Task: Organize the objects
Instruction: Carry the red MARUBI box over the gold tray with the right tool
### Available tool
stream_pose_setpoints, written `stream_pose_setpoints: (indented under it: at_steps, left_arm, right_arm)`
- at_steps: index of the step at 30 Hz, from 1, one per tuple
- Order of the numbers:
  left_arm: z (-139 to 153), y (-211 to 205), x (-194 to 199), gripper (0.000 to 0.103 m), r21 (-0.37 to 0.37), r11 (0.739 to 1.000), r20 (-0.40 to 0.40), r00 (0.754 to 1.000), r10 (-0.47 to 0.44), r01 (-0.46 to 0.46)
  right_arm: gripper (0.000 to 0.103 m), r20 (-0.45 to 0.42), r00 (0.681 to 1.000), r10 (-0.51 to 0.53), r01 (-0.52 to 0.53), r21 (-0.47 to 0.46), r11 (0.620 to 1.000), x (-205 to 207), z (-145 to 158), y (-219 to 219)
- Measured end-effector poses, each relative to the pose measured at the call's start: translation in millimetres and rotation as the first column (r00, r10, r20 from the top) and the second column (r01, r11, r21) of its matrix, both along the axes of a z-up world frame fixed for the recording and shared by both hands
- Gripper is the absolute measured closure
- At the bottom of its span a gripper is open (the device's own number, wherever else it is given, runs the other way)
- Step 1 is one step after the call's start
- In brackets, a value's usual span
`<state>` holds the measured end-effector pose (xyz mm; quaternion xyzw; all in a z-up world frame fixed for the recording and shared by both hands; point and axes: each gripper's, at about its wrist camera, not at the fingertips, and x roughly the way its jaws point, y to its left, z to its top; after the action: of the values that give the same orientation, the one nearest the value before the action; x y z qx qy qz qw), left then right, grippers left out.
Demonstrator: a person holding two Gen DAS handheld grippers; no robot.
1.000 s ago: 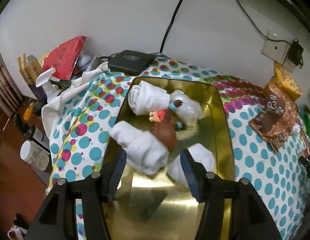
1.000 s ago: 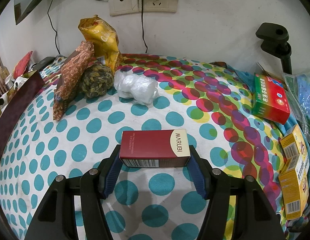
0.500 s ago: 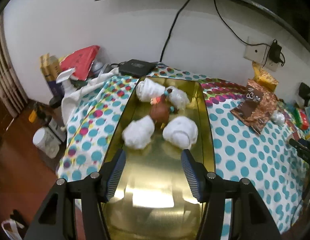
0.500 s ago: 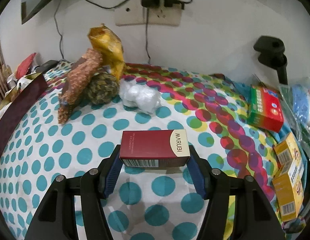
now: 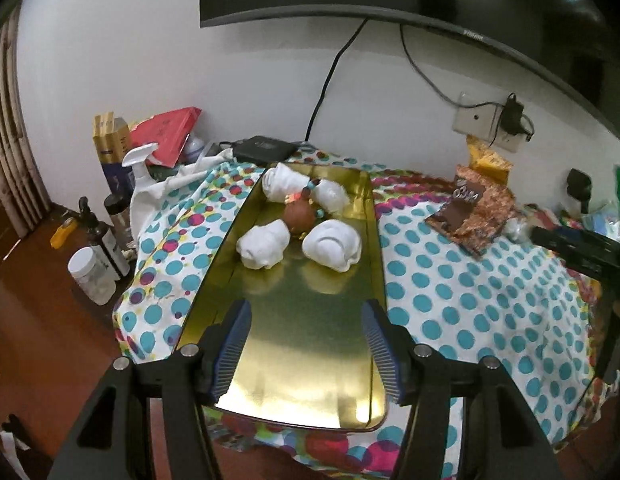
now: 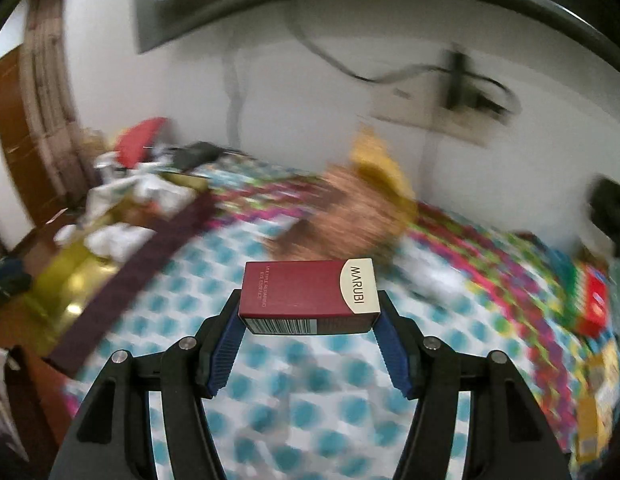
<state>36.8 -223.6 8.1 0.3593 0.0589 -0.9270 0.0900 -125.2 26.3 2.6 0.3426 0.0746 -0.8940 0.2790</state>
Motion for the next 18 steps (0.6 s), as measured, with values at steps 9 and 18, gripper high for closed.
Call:
stream_pose_setpoints:
  at_steps: [9, 18]
  left_arm:
    - [3.0, -30.0, 16.4, 0.044, 0.06, 0.995, -0.012, 0.997, 0.077, -0.077]
    - [-0.8, -61.2, 33.7, 0.044, 0.075, 0.988, -0.006, 0.99, 0.138, -0.137]
  right_arm:
    - [0.043, 0.069, 0.959, 0.274, -0.274, -0.009, 0.962, 4.2, 3.1, -160.1]
    - [0.043, 0.132, 0.928, 0.349, -0.367, 0.144, 0.919, 4.9, -29.6, -252.3]
